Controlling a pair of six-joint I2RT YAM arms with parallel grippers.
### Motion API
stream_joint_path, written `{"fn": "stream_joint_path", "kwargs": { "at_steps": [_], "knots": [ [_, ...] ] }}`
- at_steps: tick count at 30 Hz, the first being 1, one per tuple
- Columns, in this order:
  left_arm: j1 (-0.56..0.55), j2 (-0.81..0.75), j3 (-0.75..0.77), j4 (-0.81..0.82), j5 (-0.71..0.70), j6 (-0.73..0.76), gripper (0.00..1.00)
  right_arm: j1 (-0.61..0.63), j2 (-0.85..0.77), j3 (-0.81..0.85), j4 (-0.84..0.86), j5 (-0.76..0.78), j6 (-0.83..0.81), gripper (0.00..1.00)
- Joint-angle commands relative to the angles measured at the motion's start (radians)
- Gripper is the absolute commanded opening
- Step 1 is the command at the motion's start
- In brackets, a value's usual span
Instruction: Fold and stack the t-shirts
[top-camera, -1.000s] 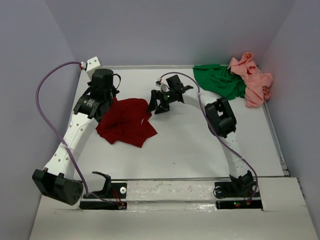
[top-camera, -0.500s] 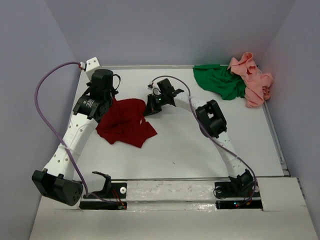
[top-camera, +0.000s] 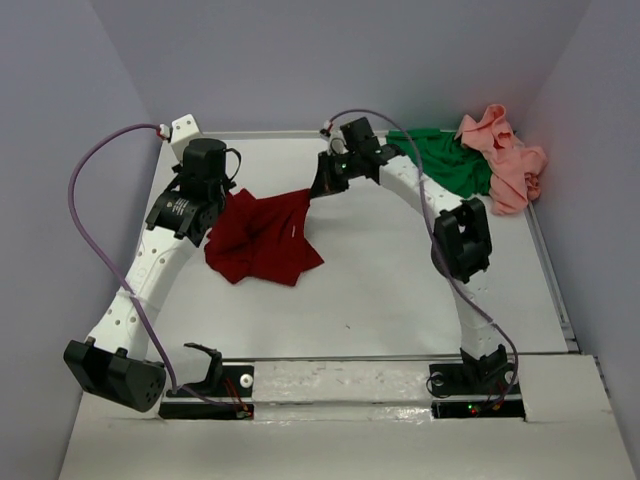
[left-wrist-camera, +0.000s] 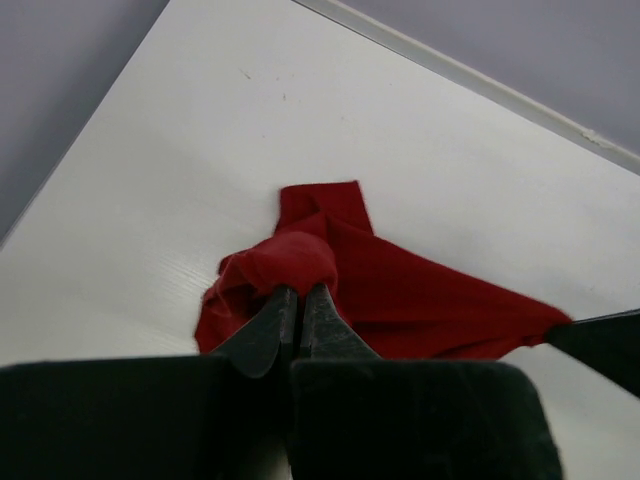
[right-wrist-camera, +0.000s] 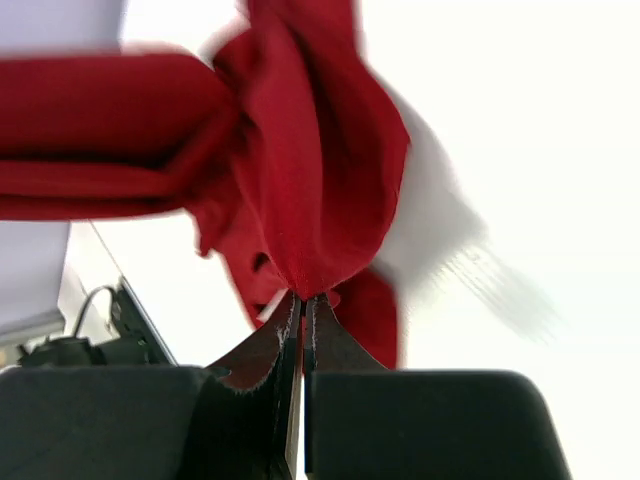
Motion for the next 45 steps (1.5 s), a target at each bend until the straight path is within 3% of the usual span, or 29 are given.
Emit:
{"fn": "stream_joint_path", "kwargs": {
  "at_steps": [1, 6, 12, 18, 26, 29, 32, 33, 35, 37, 41, 45],
  "knots": [
    [0.004, -0.031, 0.005, 0.024, -0.018, 0.012, 0.00, -0.082, -0.149, 0.205, -0.166, 0.070, -0.095, 0.00],
    [0.004, -0.042, -0.027, 0.059, 0.034, -0.025, 0.00, -0.095, -0.218, 0.307, -0.307, 0.079, -0.142, 0.00],
    [0.004, -0.120, -0.116, 0.124, 0.058, -0.068, 0.00, -0.095, -0.388, 0.145, -0.303, 0.124, -0.167, 0.00],
    [0.004, -0.135, -0.110, 0.078, 0.015, -0.068, 0.00, -0.106, -0.600, 0.033, -0.316, 0.194, -0.170, 0.00],
    [0.004, -0.154, -0.179, 0.049, 0.066, -0.059, 0.00, -0.106, -0.966, -0.340, -0.336, 0.311, -0.113, 0.00],
    [0.005, -0.143, -0.192, 0.047, 0.103, -0.054, 0.00, -0.106, -1.086, -0.487, -0.343, 0.291, -0.089, 0.00],
    [0.004, -0.141, -0.211, 0.066, 0.118, -0.054, 0.00, -0.106, -1.187, -0.787, -0.288, 0.195, -0.046, 0.00],
    [0.004, -0.140, -0.209, 0.067, 0.118, -0.054, 0.00, -0.106, -1.207, -0.788, -0.269, 0.172, -0.029, 0.00],
    [0.004, -0.134, -0.208, 0.069, 0.123, -0.053, 0.00, -0.106, -1.262, -0.956, -0.220, 0.124, 0.003, 0.00],
    [0.004, -0.125, -0.199, 0.069, 0.124, -0.051, 0.00, -0.106, -1.299, -1.090, -0.166, 0.096, 0.042, 0.00],
    [0.004, -0.089, -0.177, 0.090, 0.118, -0.054, 0.00, -0.106, -1.277, -1.114, -0.117, 0.154, 0.043, 0.00],
    [0.004, -0.008, -0.160, 0.132, 0.161, -0.068, 0.00, -0.106, -1.018, -0.979, -0.067, 0.216, -0.007, 0.00]
  ]
}}
